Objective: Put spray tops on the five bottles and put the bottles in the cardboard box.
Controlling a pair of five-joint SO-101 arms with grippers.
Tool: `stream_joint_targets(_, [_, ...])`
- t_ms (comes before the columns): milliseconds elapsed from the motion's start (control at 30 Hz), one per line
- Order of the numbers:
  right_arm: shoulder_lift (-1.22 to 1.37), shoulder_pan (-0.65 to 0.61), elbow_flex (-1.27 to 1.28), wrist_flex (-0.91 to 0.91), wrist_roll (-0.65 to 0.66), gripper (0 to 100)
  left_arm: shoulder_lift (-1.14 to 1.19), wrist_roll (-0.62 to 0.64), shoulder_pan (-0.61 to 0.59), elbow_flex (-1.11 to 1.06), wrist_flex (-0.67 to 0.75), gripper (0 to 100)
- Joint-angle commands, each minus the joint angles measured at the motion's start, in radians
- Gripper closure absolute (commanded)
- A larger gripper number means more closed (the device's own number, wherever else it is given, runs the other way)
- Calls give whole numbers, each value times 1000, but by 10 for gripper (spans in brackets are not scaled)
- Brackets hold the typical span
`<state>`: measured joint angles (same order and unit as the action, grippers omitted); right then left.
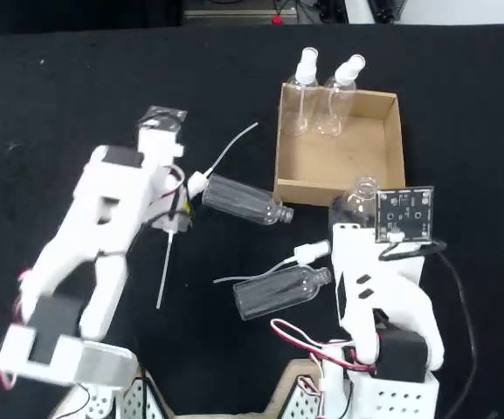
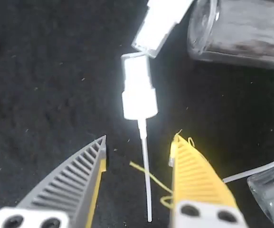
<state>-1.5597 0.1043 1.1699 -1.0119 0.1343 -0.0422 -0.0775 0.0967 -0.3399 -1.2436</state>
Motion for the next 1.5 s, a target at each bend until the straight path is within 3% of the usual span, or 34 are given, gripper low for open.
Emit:
stream_joint_targets(0, [-44, -14, 15, -5, -2, 982, 129, 0, 4, 189, -34, 785])
stream_joint_targets(267, [-47, -15, 64, -3, -6, 982, 295, -6, 12, 277, -11, 785])
stream_joint_targets(700, [-47, -17, 143, 3, -12, 983, 353, -6, -13, 246, 25, 793])
stream_joint_targets(933, [-47, -18, 153, -2, -55, 983, 354, -8, -5, 246, 18, 964])
stream_joint_targets(1033, [-47, -18, 153, -2, -57, 983, 350, -8, -8, 239, 14, 963])
stream_joint_targets(1233, [-47, -26, 151, -3, -61, 983, 181, -9, -39, 257, -127, 963])
stream_joint_targets(1467, [-47, -232, 150, 81, -61, 981, -167, -2, -216, 252, -160, 961])
